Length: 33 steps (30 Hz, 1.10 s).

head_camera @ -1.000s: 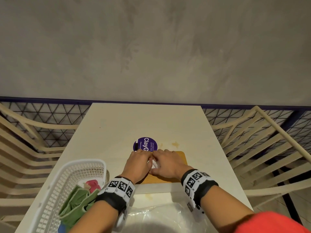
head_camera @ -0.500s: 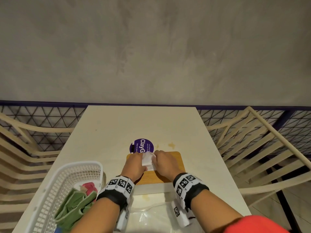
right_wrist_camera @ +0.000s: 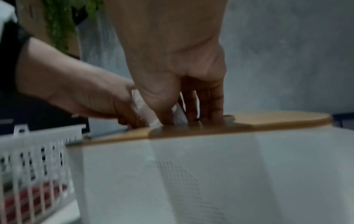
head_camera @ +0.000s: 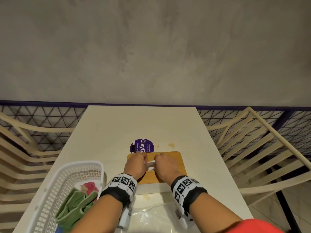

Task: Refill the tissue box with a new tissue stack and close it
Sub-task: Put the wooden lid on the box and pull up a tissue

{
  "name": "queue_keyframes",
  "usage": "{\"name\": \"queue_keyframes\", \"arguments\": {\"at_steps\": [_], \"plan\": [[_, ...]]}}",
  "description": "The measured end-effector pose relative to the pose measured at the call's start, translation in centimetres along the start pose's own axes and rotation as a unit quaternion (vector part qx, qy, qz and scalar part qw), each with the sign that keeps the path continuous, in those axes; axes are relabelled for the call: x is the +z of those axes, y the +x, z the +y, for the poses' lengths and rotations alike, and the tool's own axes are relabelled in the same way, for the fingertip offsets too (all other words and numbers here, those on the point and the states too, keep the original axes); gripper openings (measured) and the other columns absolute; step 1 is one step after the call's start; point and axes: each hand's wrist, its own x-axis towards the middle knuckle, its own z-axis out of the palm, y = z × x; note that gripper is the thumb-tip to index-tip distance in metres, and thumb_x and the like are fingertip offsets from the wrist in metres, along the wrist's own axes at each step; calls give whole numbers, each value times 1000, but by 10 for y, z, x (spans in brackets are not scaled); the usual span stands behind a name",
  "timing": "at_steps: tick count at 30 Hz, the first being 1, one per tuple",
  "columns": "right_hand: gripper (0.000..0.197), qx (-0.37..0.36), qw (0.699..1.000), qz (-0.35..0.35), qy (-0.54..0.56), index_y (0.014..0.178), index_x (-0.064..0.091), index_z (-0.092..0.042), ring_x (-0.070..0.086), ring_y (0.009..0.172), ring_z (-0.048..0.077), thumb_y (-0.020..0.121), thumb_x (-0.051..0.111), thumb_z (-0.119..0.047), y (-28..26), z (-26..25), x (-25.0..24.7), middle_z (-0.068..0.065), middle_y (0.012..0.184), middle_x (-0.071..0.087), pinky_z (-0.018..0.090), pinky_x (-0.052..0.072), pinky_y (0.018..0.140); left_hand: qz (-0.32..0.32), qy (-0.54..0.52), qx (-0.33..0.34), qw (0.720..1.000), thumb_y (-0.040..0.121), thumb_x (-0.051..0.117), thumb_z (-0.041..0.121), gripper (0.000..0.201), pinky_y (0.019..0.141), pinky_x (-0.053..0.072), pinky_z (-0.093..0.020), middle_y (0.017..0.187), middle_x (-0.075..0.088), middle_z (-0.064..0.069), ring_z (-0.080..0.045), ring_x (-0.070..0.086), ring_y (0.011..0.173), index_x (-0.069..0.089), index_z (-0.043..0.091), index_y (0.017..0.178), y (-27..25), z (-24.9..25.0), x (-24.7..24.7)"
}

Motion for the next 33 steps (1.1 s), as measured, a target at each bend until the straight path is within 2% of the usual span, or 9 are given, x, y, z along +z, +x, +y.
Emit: {"name": "queue_keyframes", "arguments": {"at_steps": [5, 9, 14, 16, 21, 25, 27, 30, 33], "plan": [[26, -5, 998, 10, 54, 111, 54, -11, 61, 92, 27, 88, 61, -22, 10, -4, -8, 9, 106, 62, 31, 43, 63, 13, -20, 1, 1000, 77, 66, 8, 28, 67, 45, -27, 87, 62, -7, -22, 57, 82, 43, 20, 66, -1, 2, 2], [42, 47, 997, -11, -60, 121, 45, -8, 60, 99, 29, 85, 64, -15, 5, -2, -2, 11, 114, 56, 34, 49, 74, 20, -29, -7, 999, 78, 68, 9, 23, 62, 38, -25, 83, 61, -8, -23, 56, 80, 47, 13, 70, 0, -1, -1], [32, 27, 1000, 10, 9, 120, 50, -11, 59, 100, 29, 90, 55, -21, 5, 7, -4, 9, 115, 56, 35, 49, 74, -11, -22, -30, 999, 78, 68, 11, 15, 73, 48, -30, 96, 66, -13, -27, 60, 91, 53, 14, 78, 1, -4, -8], [31, 5, 1000, -2, -25, 119, 51, -12, 61, 97, 29, 89, 57, -20, 3, 14, -9, 8, 112, 59, 35, 49, 74, -14, -26, -22, 999, 78, 67, 8, 20, 74, 50, -31, 93, 66, -13, -26, 60, 89, 50, 15, 70, 0, -5, -9], [31, 64, 996, 59, 7, 117, 50, -10, 58, 99, 31, 87, 48, -2, -1, 36, -28, 9, 112, 57, 35, 46, 70, -26, -23, -23, 999, 79, 63, 4, 38, 55, 35, -21, 73, 55, -4, -20, 52, 74, 40, 21, 55, -2, -8, -9], [35, 0, 996, 29, 78, 117, 52, -16, 50, 105, 26, 87, 57, -33, -9, 39, -24, 3, 114, 52, 36, 47, 75, -35, -33, -33, 998, 76, 68, 8, 9, 62, 42, -24, 83, 63, -8, -24, 59, 82, 60, 10, 73, -1, -8, -13], [35, 4, 999, -1, 46, 115, 51, -17, 50, 102, 25, 85, 60, -31, -10, 44, -18, 2, 114, 53, 35, 45, 72, -36, -32, -34, 998, 76, 69, 8, 7, 64, 41, -24, 88, 64, -9, -25, 59, 85, 63, 9, 80, 0, -8, -14], [12, 67, 986, 117, 94, 86, 50, -14, 55, 74, 24, 86, 47, -3, -15, 54, -21, 4, 88, 63, 27, 36, 55, -31, -33, -33, 998, 77, 66, 5, 32, 55, 35, -20, 75, 57, -3, -20, 53, 74, 45, 19, 59, 0, -9, -12], [17, 130, 918, 274, 257, 81, 50, -14, 53, 63, 23, 86, 46, 2, -18, 59, -19, 2, 71, 56, 26, 34, 47, -23, -41, -33, 998, 77, 67, 4, 34, 54, 35, -20, 68, 55, 0, -17, 52, 70, 44, 19, 57, -1, -10, -11]]}}
